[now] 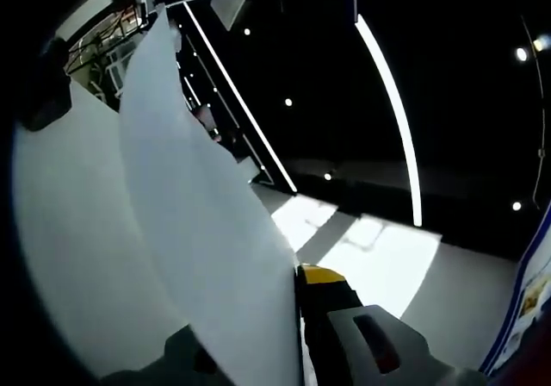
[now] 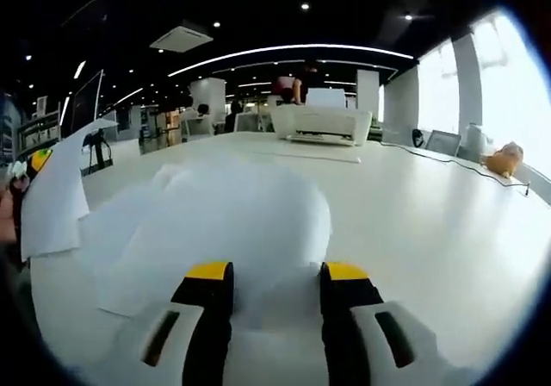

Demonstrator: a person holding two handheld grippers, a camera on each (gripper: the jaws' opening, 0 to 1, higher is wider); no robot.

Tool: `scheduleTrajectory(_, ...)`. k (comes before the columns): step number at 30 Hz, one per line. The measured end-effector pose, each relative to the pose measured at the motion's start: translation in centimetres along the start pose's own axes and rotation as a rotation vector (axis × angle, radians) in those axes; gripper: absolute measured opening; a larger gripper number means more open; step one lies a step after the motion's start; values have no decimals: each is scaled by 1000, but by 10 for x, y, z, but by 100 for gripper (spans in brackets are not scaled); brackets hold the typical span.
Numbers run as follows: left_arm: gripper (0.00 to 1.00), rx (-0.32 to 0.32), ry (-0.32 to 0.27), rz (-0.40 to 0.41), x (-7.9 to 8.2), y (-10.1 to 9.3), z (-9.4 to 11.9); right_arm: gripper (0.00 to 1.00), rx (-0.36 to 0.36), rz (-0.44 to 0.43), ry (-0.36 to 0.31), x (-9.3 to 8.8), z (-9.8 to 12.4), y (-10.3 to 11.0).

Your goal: Organize the stack of printing papers by aligning and flattening the scattered papers on the table

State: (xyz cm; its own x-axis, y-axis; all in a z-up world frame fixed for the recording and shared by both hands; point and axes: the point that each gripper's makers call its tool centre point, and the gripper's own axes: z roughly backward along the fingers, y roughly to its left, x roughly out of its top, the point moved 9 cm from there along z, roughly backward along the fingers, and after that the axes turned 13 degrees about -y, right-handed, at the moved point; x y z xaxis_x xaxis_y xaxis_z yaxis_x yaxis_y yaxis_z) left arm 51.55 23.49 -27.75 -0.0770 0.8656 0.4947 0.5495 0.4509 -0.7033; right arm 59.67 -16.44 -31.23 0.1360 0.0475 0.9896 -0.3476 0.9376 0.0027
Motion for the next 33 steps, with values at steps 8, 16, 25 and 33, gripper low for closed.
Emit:
scheduleTrajectory(8,7,-4,5,-10,-1,-1,0,25,28,47,-10,-1,1,3)
scheduleTrajectory(16,7,-3,5,-6,0,-1,0,15,35,117,-20,-4,1,4)
scheduleTrajectory(25,7,-1,9,-6,-1,0,0,11,49,181,-29,-5,0,7)
scheduleTrajectory(33,8,-2,12,-9,-2,-1,0,0,41,233,-24,-6,0,6)
